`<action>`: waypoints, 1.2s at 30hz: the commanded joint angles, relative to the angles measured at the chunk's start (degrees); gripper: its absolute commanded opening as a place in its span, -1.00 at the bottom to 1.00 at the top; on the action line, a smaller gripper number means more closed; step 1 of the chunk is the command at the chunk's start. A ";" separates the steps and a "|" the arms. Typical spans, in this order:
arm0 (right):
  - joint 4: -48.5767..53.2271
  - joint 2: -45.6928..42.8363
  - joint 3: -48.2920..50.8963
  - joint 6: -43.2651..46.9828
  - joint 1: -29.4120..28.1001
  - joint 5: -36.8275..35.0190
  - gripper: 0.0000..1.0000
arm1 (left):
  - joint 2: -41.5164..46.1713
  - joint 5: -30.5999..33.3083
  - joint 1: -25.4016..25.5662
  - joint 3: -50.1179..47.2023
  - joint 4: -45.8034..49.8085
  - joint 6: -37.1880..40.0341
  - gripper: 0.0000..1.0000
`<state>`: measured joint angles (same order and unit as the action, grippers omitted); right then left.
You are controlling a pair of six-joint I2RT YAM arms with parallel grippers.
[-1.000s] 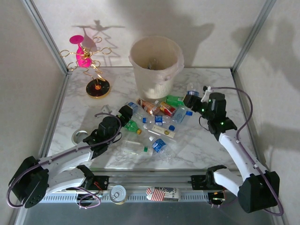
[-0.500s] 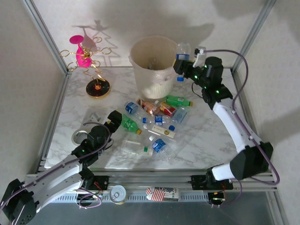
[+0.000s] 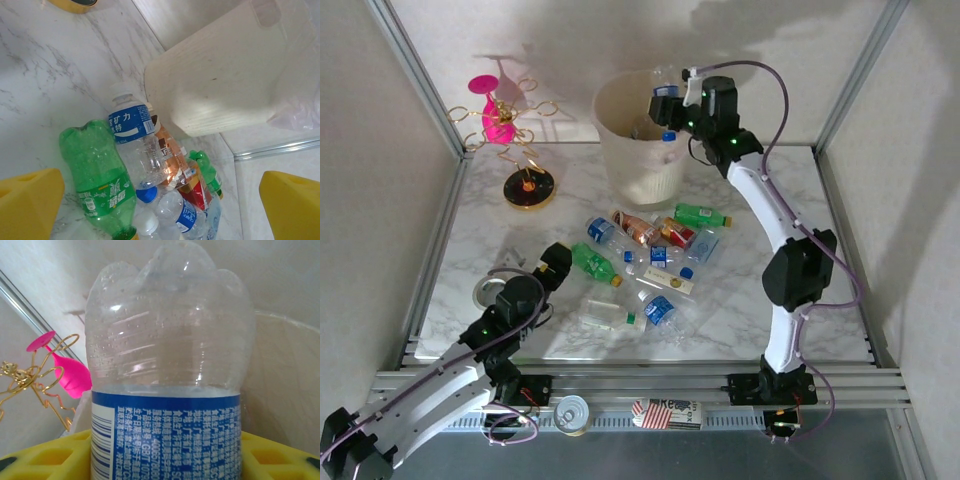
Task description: Put the plastic bottles in the bin
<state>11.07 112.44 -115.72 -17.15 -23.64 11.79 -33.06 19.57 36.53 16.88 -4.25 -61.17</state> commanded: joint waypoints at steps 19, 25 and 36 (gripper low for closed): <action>9.09 14.05 -17.45 3.11 -0.93 -2.55 0.53 | 2.03 0.82 -0.56 0.18 3.81 -0.19 0.99; 9.20 13.66 -17.60 3.22 -1.08 -2.64 0.78 | 1.85 1.09 -0.59 0.25 3.90 -0.01 0.99; 7.87 2.80 -11.53 6.00 -2.27 -3.77 0.98 | -0.19 1.98 -0.58 0.44 4.13 -1.53 0.99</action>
<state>19.59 122.72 -129.36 -12.93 -25.30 8.91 -32.71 19.62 36.53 16.80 -2.17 -61.56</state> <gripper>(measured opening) 0.987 0.995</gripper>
